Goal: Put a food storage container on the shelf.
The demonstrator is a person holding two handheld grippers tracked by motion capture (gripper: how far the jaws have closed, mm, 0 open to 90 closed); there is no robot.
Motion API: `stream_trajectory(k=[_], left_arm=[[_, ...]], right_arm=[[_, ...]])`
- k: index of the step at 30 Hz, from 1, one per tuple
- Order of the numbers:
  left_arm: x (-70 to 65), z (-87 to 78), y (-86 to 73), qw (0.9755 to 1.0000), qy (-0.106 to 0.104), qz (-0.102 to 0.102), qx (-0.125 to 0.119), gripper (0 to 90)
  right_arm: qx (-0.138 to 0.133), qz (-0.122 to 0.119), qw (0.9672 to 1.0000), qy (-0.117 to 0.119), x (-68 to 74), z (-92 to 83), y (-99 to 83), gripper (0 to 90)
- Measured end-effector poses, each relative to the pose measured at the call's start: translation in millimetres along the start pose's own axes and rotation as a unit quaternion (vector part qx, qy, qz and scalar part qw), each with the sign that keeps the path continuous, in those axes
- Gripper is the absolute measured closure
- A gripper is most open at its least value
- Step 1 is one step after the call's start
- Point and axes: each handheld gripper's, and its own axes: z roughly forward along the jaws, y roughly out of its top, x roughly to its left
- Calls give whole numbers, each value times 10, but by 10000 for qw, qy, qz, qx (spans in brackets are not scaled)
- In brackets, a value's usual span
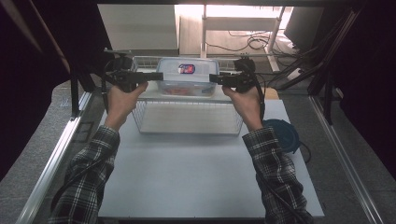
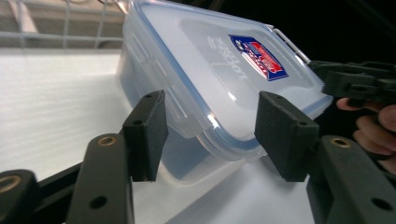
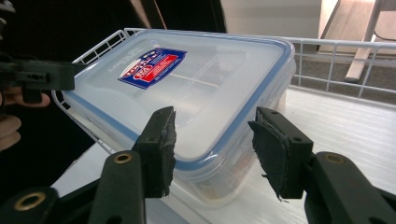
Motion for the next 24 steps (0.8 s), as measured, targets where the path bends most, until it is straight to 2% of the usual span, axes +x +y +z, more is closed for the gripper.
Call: stream_trajectory(k=[1, 4, 8, 11, 13, 15, 19, 21, 24], left_arm=[[-26, -20, 2, 9999, 101, 100, -72, 400], [-72, -94, -14, 9989, 172, 380, -222, 312], [-143, -160, -115, 9977, 62, 654, -162, 223], [-204, -201, -252, 9955, -11, 944, -81, 160], [-235, -226, -334, 9944, -76, 1053, -67, 126], [-278, -262, -437, 9921, -166, 1246, -28, 108], [-369, -323, -620, 9883, -154, 1521, -6, 77], [-419, -355, -730, 9853, -124, 1702, 19, 66], [-465, -388, -865, 9832, -106, 1823, 6, 50]], right_arm=[[-4, -50, 10000, -23, 7, -10, -3, 469], [-114, -277, 9996, -18, 12, -60, -30, 396], [-191, -435, 9988, 109, -3, -155, -102, 271], [-285, -500, 9981, 227, 0, -236, -191, 186], [-314, -584, 9975, 248, 16, -278, -252, 139], [-288, -725, 9967, 237, 53, -328, -334, 102], [-192, -998, 9946, 195, 130, -405, -469, 58], [-190, -1081, 9938, 196, 164, -460, -548, 50], [-196, -1163, 9928, 197, 198, -532, -656, 45]])
